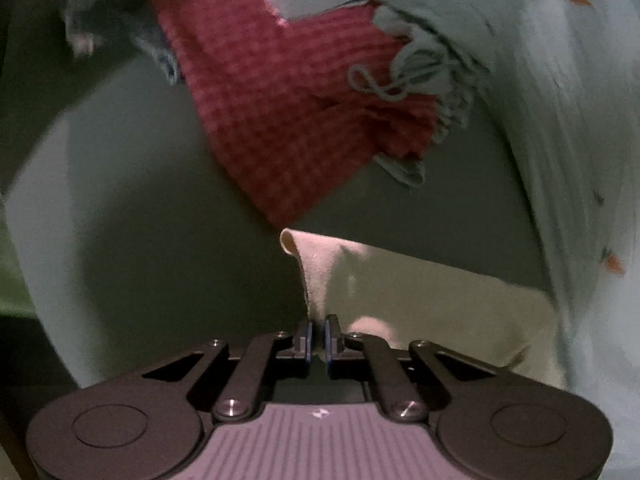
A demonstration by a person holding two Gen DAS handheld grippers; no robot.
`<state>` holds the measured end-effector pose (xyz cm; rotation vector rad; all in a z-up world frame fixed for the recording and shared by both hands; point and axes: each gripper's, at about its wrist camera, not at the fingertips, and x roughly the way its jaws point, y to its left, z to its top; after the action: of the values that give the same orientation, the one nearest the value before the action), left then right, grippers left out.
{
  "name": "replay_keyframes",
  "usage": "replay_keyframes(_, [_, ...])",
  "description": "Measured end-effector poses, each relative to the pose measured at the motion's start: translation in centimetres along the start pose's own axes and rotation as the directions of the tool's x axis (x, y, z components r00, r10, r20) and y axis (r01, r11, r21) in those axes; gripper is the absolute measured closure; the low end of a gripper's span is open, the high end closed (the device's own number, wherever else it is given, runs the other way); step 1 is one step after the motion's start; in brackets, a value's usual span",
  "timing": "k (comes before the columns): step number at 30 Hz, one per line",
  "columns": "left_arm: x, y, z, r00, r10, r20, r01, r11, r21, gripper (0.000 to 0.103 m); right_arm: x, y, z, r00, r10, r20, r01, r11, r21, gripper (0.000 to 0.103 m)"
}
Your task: Fold clothes
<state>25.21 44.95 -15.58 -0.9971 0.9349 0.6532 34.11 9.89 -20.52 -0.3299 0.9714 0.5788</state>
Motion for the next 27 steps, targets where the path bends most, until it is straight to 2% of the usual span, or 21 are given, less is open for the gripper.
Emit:
replay_keyframes(3, [2.1, 1.0, -0.8, 0.999, 0.029, -0.041, -0.030, 1.000, -0.003, 0.097, 0.5, 0.5, -0.3, 0.999, 0.024, -0.030, -0.024, 0.999, -0.021, 0.052])
replay_keyframes(5, [3.5, 1.9, -1.1, 0.997, 0.031, -0.077, -0.034, 0.999, -0.039, 0.097, 0.9, 0.9, -0.5, 0.998, 0.039, -0.049, -0.041, 0.999, -0.035, 0.055])
replay_keyframes(8, [4.1, 2.4, -1.1, 0.996, 0.027, -0.086, -0.032, 0.998, -0.058, 0.096, 1.4, 1.4, -0.9, 0.995, 0.062, -0.080, -0.066, 0.996, -0.056, 0.067])
replay_keyframes(10, [3.8, 2.3, -0.9, 0.997, 0.025, -0.077, -0.029, 0.998, -0.050, 0.096, 1.8, 1.7, -1.1, 0.992, 0.077, -0.100, -0.084, 0.994, -0.069, 0.066])
replay_keyframes(15, [1.4, -0.9, -1.4, 0.999, -0.035, 0.018, 0.035, 0.999, 0.038, 0.097, 0.3, -0.4, -1.9, 0.996, 0.044, -0.077, -0.044, 0.999, 0.001, 0.064])
replay_keyframes(20, [-1.6, -4.7, -2.1, 0.986, -0.119, 0.121, 0.100, 0.984, 0.150, 0.097, -1.6, -3.2, -2.9, 0.999, -0.005, -0.043, 0.009, 0.996, 0.094, 0.063])
replay_keyframes(21, [-2.3, -6.4, -2.5, 0.980, -0.155, 0.127, 0.129, 0.973, 0.194, 0.097, -2.2, -4.3, -3.2, 0.999, -0.024, -0.030, 0.028, 0.991, 0.131, 0.063])
replay_keyframes(23, [-3.8, -10.5, -4.0, 0.963, -0.240, 0.119, 0.192, 0.930, 0.313, 0.097, -3.6, -6.6, -3.9, 0.998, -0.067, -0.004, 0.066, 0.975, 0.213, 0.063])
replay_keyframes(25, [-5.3, -15.1, -6.5, 0.939, -0.327, 0.106, 0.251, 0.864, 0.437, 0.097, -4.9, -8.8, -4.7, 0.994, -0.107, 0.018, 0.097, 0.953, 0.286, 0.063])
replay_keyframes(27, [-6.3, -19.1, -9.2, 0.913, -0.402, 0.064, 0.306, 0.781, 0.545, 0.096, -6.3, -10.9, -5.7, 0.988, -0.153, 0.032, 0.132, 0.926, 0.352, 0.061])
